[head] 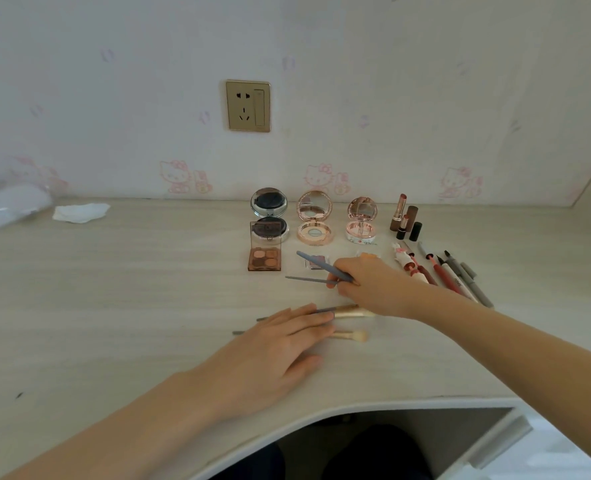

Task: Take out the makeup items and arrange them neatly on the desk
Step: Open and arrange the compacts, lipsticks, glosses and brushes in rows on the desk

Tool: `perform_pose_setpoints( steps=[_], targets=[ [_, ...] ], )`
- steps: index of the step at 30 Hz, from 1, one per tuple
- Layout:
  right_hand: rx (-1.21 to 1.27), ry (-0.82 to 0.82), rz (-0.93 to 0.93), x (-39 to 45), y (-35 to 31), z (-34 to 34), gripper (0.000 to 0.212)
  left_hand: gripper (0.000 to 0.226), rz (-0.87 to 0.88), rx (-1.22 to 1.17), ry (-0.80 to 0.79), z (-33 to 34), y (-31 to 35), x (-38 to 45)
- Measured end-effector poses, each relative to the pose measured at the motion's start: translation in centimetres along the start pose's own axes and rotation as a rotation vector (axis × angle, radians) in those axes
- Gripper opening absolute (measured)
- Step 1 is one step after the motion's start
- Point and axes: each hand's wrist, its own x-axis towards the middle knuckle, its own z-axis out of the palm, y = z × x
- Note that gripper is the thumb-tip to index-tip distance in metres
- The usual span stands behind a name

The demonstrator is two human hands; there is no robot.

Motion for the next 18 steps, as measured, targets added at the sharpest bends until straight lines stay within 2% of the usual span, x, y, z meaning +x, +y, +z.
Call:
perform_pose_setpoints(
  steps=[3, 6, 11, 18],
  targets=[
    [-0.106, -0.022, -0.031, 0.7, -0.9, 0.3, 0.016, 0.046, 0.038, -0.017, 0.044, -0.3, 0.1, 0.1],
    [-0.162, -0.003, -0.076, 1.2, -1.8, 0.6, 0.009, 0.048, 0.091, 0.069, 0.106, -0.5, 0.2, 0.1],
    [-0.134, 0.017, -0.119, 1.4, -2.7, 0.9, 0.019, 0.051, 0.106, 0.148, 0.207, -0.3, 0.2, 0.1],
    [-0.149, 0.039, -0.171, 0.5, -1.9, 1.0, 0.016, 0.029, 0.112, 0.205, 0.241, -0.9, -0.3, 0.1]
  ],
)
